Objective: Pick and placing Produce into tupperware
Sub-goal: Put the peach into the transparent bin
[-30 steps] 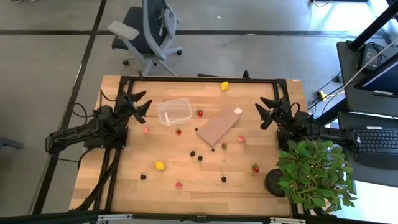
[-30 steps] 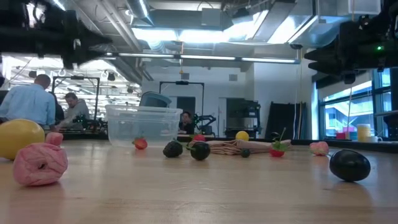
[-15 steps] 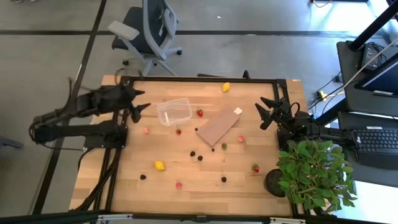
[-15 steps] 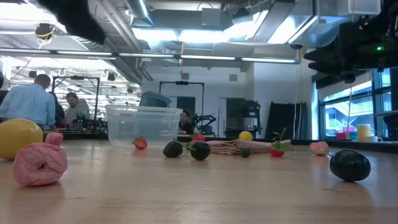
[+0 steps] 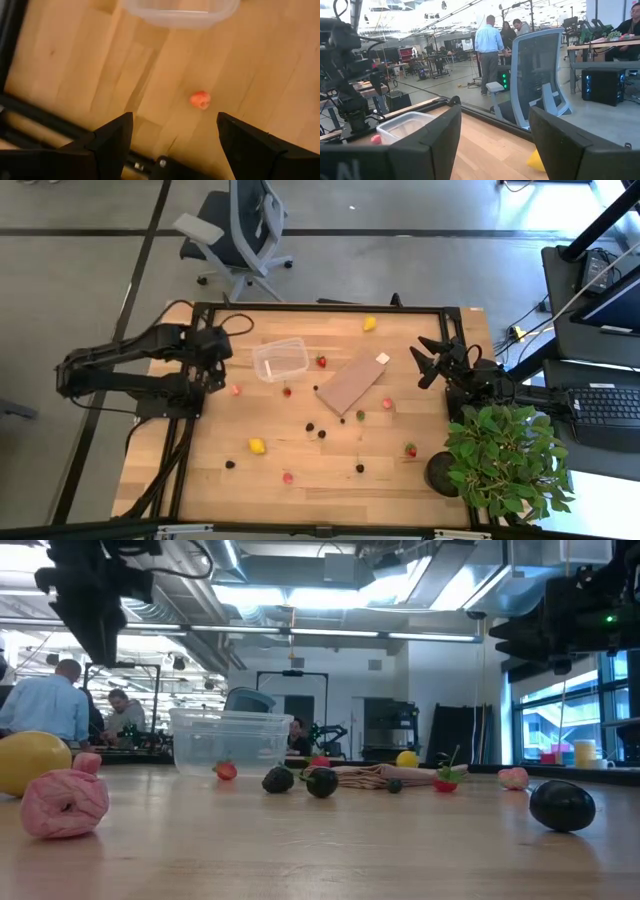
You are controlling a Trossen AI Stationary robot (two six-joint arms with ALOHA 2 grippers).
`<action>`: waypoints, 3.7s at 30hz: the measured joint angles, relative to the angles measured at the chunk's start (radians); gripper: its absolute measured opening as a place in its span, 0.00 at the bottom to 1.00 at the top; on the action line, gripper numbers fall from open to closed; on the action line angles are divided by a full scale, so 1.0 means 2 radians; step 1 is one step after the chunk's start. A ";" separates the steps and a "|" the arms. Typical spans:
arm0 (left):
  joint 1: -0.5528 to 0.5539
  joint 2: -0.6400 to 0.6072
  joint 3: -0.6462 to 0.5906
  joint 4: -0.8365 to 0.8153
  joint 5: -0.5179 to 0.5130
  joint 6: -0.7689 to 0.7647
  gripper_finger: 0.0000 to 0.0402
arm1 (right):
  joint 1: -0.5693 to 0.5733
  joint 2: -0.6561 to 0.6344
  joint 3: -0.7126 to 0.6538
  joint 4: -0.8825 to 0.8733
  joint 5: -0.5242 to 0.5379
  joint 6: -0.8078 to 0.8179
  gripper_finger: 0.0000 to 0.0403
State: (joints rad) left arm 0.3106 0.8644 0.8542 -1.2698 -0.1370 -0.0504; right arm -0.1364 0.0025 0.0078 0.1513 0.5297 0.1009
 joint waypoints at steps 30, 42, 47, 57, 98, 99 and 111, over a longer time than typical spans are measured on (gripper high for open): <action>-0.074 0.233 -0.066 0.109 0.016 -0.301 0.64 | 0.000 0.000 0.000 -0.003 0.001 0.015 0.58; -0.069 0.259 -0.127 0.187 0.051 -0.324 0.63 | 0.000 0.000 0.000 -0.003 0.001 0.028 0.58; -0.069 0.254 -0.150 0.211 0.061 -0.331 0.63 | 0.000 0.000 0.000 -0.003 0.001 0.027 0.58; -0.070 0.254 -0.134 0.210 0.040 -0.324 0.57 | 0.000 0.000 0.000 -0.003 0.001 0.027 0.58; -0.069 0.255 0.010 0.095 0.092 -0.181 0.22 | 0.000 0.000 0.000 -0.003 0.001 0.030 0.58; -0.069 0.255 0.028 0.081 0.095 -0.171 0.22 | 0.000 0.000 0.000 -0.003 0.001 0.032 0.58; -0.034 0.262 0.163 0.145 -0.013 -0.092 0.21 | 0.000 0.000 0.000 -0.003 0.001 0.040 0.58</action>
State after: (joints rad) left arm 0.2423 1.3891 1.1801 -0.9804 -0.1638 -0.2348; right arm -0.1364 0.0025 0.0078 0.1455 0.5308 0.1818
